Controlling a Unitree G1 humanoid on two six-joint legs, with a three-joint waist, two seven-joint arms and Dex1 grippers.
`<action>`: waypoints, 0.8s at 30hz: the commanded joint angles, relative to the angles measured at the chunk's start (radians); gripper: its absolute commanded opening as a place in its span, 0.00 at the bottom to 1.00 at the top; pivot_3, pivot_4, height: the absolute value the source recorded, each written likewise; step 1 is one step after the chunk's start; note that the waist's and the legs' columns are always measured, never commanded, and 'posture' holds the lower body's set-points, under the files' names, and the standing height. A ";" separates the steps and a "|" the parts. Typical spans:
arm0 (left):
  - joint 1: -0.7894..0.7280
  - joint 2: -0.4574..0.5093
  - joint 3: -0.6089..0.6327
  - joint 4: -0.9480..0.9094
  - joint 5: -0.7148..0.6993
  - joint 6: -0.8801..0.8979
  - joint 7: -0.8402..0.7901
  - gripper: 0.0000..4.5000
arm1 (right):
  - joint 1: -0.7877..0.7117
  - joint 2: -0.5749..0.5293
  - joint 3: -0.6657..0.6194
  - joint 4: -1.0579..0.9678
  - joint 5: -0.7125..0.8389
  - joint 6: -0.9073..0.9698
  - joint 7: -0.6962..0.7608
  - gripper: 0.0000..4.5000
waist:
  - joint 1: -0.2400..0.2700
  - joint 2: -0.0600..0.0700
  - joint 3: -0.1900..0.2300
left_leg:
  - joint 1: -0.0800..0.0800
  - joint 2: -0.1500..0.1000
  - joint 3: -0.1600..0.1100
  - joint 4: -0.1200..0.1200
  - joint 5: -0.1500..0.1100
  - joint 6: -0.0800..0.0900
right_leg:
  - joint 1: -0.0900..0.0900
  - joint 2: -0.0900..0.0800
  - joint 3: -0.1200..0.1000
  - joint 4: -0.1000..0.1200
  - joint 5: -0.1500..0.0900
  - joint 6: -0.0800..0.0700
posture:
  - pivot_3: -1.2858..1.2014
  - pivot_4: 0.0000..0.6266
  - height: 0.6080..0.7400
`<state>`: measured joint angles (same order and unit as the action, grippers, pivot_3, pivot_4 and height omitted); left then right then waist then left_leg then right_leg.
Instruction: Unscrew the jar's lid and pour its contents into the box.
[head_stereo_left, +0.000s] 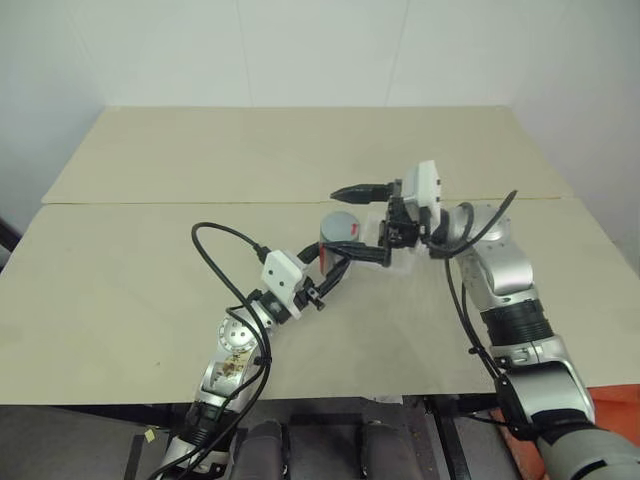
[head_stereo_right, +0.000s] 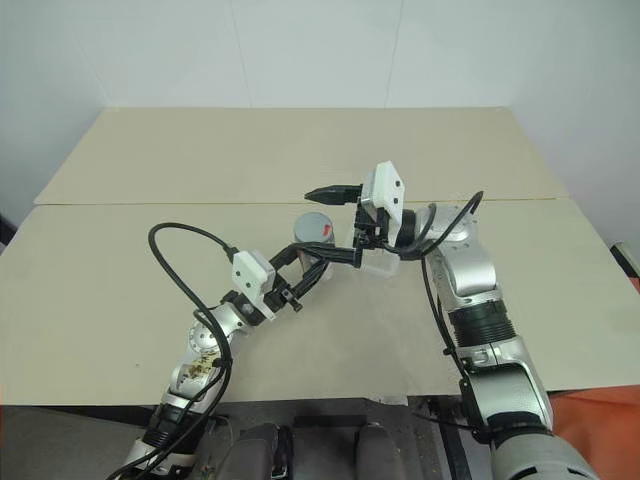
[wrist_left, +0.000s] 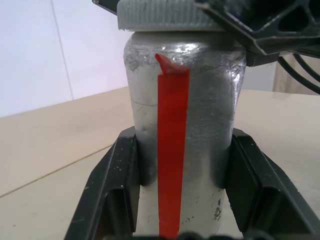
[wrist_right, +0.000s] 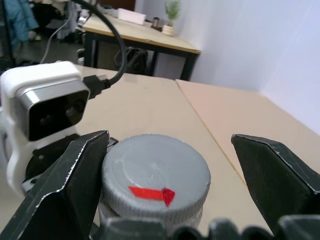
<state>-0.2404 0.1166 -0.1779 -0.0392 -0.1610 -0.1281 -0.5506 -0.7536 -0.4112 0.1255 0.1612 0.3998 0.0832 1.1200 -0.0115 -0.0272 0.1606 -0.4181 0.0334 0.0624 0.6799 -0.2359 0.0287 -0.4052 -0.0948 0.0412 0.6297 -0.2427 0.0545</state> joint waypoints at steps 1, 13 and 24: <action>-0.022 -0.005 -0.007 -0.014 -0.009 -0.025 -0.011 0.44 | -0.003 0.005 -0.021 -0.053 -0.001 0.017 -0.031 0.99 | 0.000 0.000 0.000 | 0.000 0.000 0.000 0.000 0.000 0.000 | 0.000 0.000 0.000 0.000 0.000 0.000 | 0.52 0.24 1.00; -0.011 -0.010 0.003 -0.022 -0.020 -0.024 -0.006 0.44 | 0.031 -0.033 -0.047 -0.057 0.014 0.024 -0.010 0.99 | 0.000 0.000 0.000 | 0.000 0.000 0.000 0.000 0.000 0.000 | 0.000 0.000 0.000 0.000 0.000 0.000 | 0.52 0.24 1.00; -0.003 -0.010 0.016 -0.013 -0.055 -0.035 -0.034 0.44 | 0.067 -0.081 -0.083 -0.056 0.033 0.012 0.010 0.99 | 0.000 0.000 0.000 | 0.000 0.000 0.000 0.000 0.000 0.000 | 0.000 0.001 0.000 0.000 0.000 0.000 | 0.52 0.24 1.00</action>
<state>-0.2404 0.1095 -0.1685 -0.0254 -0.1929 -0.1283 -0.5679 -0.6886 -0.4739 0.0951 0.1329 0.4162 0.1032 1.1329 -0.0114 -0.0272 0.1606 -0.4181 0.0334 0.0624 0.6800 -0.2359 0.0288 -0.4049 -0.0942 0.0413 0.6294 -0.2427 0.0546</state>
